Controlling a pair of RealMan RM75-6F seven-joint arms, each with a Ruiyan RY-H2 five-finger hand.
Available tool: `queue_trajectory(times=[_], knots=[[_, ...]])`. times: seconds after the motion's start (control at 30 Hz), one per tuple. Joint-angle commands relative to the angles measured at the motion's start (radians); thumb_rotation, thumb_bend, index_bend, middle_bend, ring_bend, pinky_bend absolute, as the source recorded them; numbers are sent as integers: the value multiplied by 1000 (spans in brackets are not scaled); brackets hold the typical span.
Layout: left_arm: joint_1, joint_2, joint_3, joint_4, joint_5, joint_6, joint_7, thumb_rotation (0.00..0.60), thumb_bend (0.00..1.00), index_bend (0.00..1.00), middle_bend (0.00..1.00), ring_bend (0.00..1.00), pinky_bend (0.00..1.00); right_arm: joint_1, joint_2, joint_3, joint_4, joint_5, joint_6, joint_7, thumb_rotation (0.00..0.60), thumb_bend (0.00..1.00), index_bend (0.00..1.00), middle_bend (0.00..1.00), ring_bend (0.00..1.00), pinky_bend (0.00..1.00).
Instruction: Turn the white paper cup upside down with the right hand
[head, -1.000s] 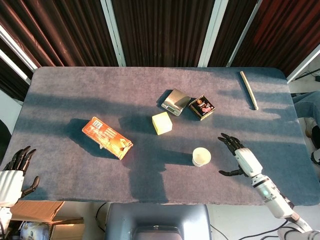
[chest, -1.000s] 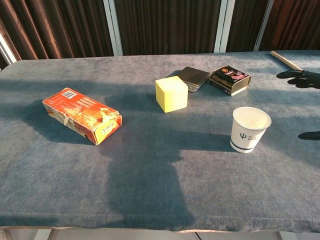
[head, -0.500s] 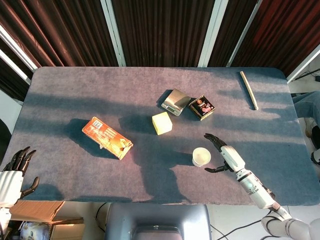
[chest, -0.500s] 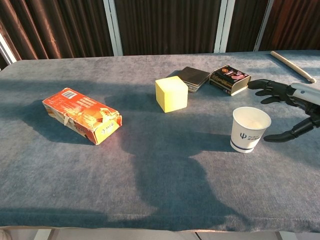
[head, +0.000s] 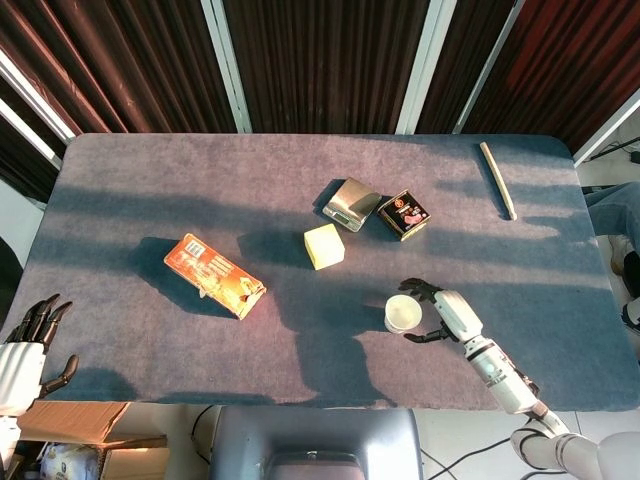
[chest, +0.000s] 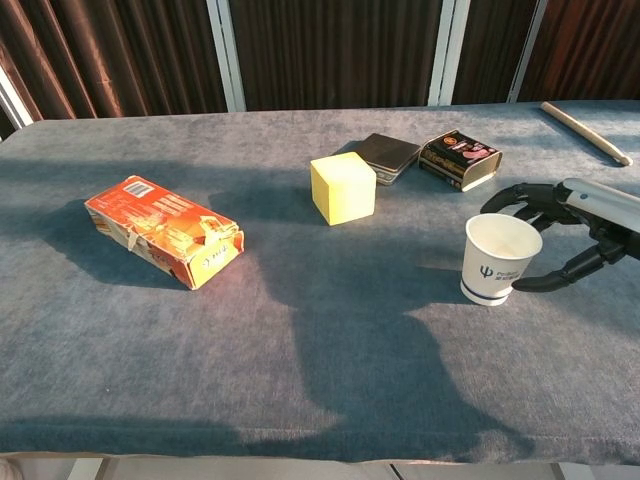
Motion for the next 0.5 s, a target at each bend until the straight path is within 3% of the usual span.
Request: queue_trajectory(times=[0.03,0.3,0.4,0.5], knots=[[0,1,0,0,0,-1,-1,600,375,113,19,0,261,-2,-13,5,7,13,1,-27,600,150,519,424,480,603],[1,2,2,-4,1,-3,2,600,376,113,19,0,262,-16,-25,21,19,11,84,-89,600,155,570,463,519,635],[1,3,2,-5,0,-4,4,600,376,113,19,0,262,-22,-12,24,2,-4,134,-158,600,156,574,465,520,635],[2,3,2,-7,0,-3,4,600,375,113,19,0,262,-27,36,20,-63,-27,170,-330,600,155,575,465,520,635]])
